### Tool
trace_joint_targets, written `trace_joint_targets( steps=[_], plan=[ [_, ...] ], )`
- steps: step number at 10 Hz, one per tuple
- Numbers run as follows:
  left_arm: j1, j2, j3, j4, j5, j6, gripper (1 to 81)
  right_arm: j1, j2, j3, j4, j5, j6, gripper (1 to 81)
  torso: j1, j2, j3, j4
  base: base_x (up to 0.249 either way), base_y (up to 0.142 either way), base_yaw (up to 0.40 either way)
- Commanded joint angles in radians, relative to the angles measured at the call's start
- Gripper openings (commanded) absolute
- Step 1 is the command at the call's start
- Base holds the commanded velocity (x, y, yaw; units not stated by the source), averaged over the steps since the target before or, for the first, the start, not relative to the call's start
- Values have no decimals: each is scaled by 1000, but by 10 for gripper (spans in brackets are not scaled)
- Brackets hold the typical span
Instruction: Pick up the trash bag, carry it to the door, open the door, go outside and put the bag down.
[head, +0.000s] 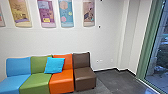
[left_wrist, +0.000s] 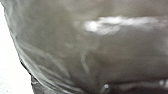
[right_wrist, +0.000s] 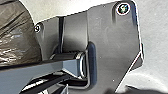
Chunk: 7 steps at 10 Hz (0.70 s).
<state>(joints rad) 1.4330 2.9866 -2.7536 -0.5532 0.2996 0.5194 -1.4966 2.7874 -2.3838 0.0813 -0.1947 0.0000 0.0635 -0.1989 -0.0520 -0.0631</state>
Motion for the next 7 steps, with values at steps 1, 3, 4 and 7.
trace_joint_targets(
  steps=[1,3,4,7],
  plan=[
    [-65,-10,-5,1,78,8,10,52,16,-49,0,-63,-6,811,0,0,0,0,0,0,0],
    [-65,-14,-5,6,78,8,10,51,40,-98,-2,-63,-6,811,0,0,0,0,0,0,0],
    [-65,-14,-5,6,79,10,10,51,42,-98,-2,-63,-6,811,0,0,0,0,0,0,0],
    [-65,-17,-5,12,84,10,10,51,43,-101,0,-63,-6,811,0,0,0,0,0,0,0]
  ],
)
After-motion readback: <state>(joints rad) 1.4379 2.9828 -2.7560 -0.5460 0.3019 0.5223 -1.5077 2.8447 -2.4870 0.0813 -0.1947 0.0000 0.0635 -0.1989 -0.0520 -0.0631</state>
